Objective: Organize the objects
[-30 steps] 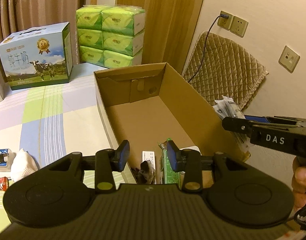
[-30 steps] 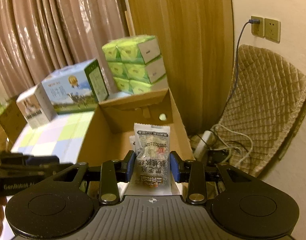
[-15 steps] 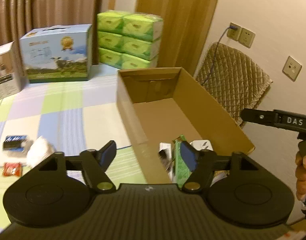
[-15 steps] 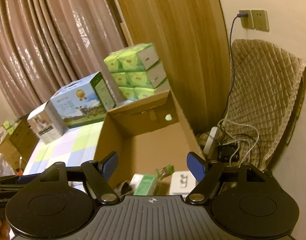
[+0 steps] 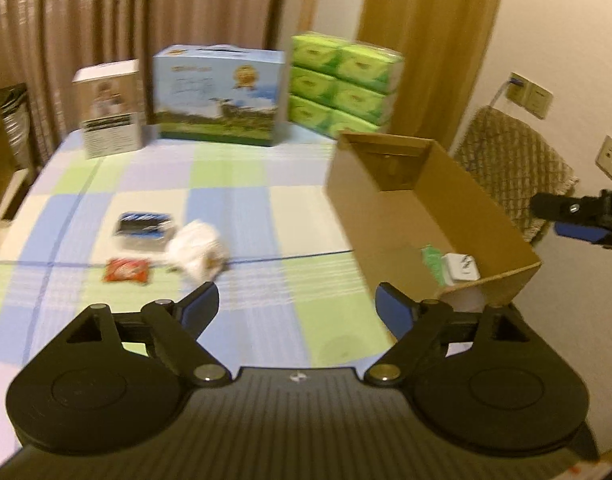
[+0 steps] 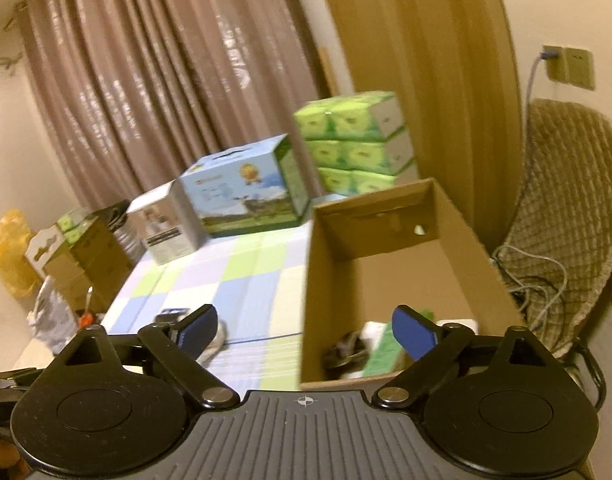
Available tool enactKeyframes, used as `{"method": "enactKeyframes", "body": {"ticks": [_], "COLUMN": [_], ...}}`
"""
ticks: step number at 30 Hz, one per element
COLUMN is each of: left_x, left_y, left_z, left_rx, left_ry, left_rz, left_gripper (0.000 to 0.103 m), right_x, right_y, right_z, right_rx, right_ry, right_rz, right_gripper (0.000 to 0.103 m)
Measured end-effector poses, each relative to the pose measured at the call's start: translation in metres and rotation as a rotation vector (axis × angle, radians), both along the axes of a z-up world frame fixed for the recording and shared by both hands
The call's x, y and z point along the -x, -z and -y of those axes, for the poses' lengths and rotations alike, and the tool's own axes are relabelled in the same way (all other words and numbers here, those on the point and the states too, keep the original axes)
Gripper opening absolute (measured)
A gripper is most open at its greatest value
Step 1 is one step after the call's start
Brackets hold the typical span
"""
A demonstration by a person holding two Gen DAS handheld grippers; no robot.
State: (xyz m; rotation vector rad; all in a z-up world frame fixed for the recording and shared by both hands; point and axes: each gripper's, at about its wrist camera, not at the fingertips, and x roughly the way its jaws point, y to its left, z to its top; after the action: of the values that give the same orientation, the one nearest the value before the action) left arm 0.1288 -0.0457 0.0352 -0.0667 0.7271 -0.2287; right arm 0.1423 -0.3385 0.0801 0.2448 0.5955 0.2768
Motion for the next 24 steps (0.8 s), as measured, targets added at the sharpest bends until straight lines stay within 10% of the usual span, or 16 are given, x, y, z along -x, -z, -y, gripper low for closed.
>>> {"method": "enactKeyframes", "body": {"ticks": [24], "left_x": [0.056], "left_y": [-0.001], "left_z": [-0.126], "left_rx": [-0.026], "left_ry": [-0.267], "left_rz": [0.007], "left_gripper": [0.094], "right_x": [0.021], "right_y": [0.026], "right_z": [-0.113], "right_rx": [0.077], "right_ry": [-0.197], "right_rz": [-0.045], "right_gripper": [0.101]}}
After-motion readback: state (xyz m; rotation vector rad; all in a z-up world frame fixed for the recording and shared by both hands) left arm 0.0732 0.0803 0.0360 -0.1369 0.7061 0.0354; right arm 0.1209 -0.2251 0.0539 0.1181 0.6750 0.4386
